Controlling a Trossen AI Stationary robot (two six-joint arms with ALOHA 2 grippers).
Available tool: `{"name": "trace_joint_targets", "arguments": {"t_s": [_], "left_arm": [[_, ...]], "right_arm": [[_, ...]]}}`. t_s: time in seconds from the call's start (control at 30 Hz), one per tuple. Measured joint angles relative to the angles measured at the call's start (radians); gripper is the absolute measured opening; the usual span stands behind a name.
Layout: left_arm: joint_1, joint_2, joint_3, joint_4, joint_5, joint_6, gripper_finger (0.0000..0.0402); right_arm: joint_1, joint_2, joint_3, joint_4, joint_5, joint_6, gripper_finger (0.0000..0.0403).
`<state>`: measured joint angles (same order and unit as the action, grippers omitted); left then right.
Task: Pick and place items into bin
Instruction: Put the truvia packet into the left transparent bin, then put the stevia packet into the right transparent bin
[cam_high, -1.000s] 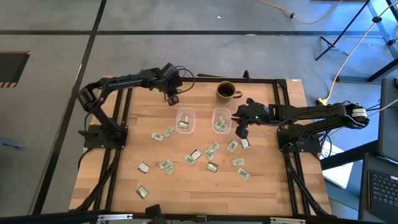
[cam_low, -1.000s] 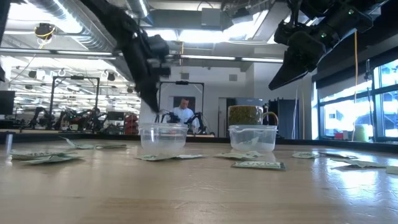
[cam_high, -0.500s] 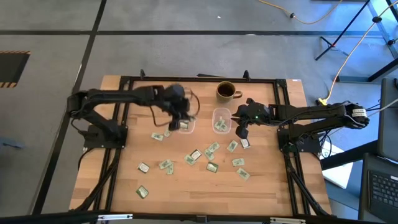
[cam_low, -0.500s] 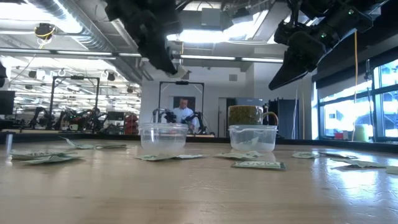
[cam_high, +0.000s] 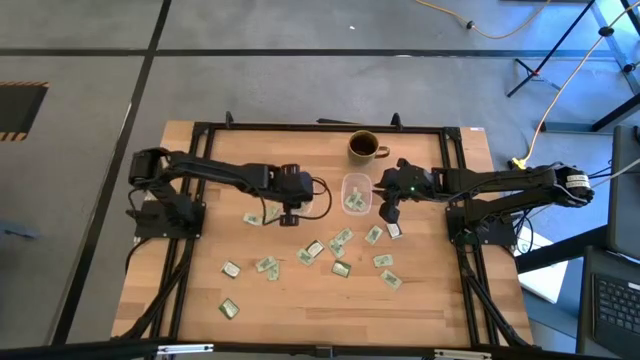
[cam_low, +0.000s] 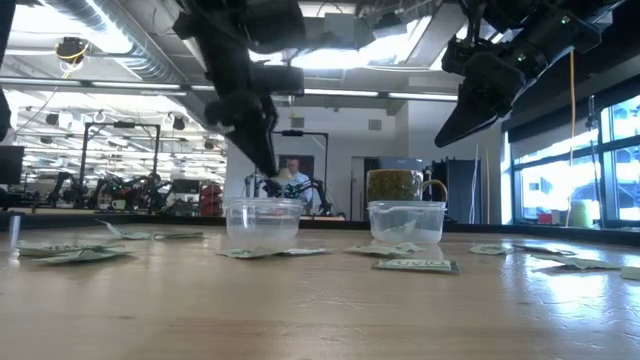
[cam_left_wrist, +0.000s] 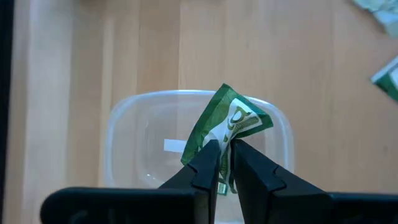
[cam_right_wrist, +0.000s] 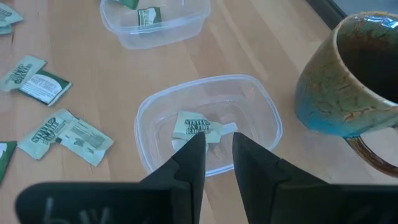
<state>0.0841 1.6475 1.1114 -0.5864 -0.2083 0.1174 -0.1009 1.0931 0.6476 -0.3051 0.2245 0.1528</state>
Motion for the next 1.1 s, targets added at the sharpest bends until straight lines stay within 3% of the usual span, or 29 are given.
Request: {"name": "trace_joint_targets", "arguments": {"t_s": [0.27,0.63,0.83,1.1], "left_arm": [[0.004,0.069,0.000,-0.009,-0.088,-0.003,0.0055],[0.009,0.062,0.000,-0.021,-0.115,0.009,0.0089],[0.010,-0.038,0.000,-0.028,-0.190,-0.017,0.0089],[0.008,-0.230,0.000,-0.006,-0.096,-0.055,0.0093]], "right_arm": [[0.000,0.000,0.000,-0.001,0.000,-0.001,0.0085],[0.000,0.000,0.000,0.000,0.000,-0.002,0.0085],[0.000,0.000,0.000,0.000,0.000,-0.003,0.0085],[0.000,0.000,0.000,0.000,0.000,-0.003,0.0085]]}}
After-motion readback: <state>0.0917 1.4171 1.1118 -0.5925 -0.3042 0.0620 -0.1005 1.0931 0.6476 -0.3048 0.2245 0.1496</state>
